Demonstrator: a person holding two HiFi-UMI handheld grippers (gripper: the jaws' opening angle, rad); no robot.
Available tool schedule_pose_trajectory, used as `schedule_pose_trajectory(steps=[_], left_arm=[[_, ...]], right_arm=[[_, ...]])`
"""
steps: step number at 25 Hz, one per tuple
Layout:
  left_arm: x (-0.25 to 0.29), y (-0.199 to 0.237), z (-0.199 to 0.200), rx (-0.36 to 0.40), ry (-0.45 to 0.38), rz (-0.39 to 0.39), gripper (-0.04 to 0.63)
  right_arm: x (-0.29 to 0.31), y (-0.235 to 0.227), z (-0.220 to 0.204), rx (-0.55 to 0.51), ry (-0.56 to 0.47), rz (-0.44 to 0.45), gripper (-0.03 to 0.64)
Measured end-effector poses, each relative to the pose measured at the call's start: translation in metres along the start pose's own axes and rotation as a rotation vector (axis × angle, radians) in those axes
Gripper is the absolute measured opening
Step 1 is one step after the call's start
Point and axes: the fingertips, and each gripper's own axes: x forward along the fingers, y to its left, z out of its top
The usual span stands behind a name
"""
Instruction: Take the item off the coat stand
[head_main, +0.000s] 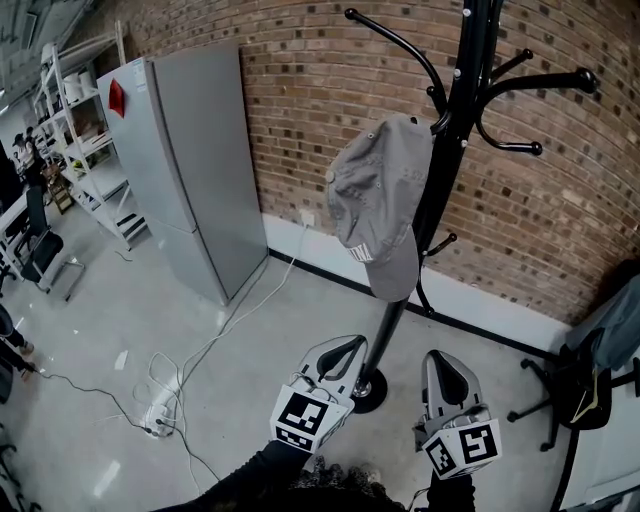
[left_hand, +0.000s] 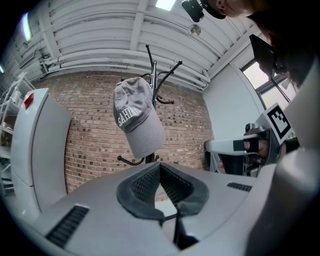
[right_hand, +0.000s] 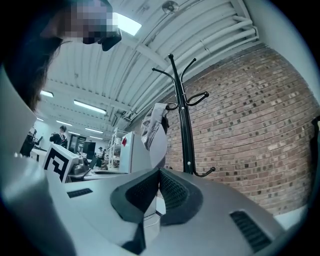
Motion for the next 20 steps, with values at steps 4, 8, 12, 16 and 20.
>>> schedule_pose_trajectory(steps=[4,8,12,16,20], left_arm=[[0.013,0.0,0.007,0.021,-0.031,0.04,0.011],[0.03,0.0,0.014,0.123,-0.036,0.098,0.177],[0.05,0.01,0.006,0.23,0.0,0.218,0.374],[0.075,0.02,-0.004,0.244,0.037,0.278,0.429],[0.092,0.03,-0.003,0.239,0.033,0.324,0.444]], right_arm=[[0.005,-0.012,0.001,-0.004,0.0,0.029,0.009],[0.011,-0.02,0.004,-0.01,0.002,0.063,0.009],[0.015,-0.026,0.005,-0.018,0.004,0.087,0.009],[0.017,-0.035,0.005,-0.019,0.006,0.097,0.009],[0.016,-0.044,0.007,-0.025,0.009,0.097,0.009]])
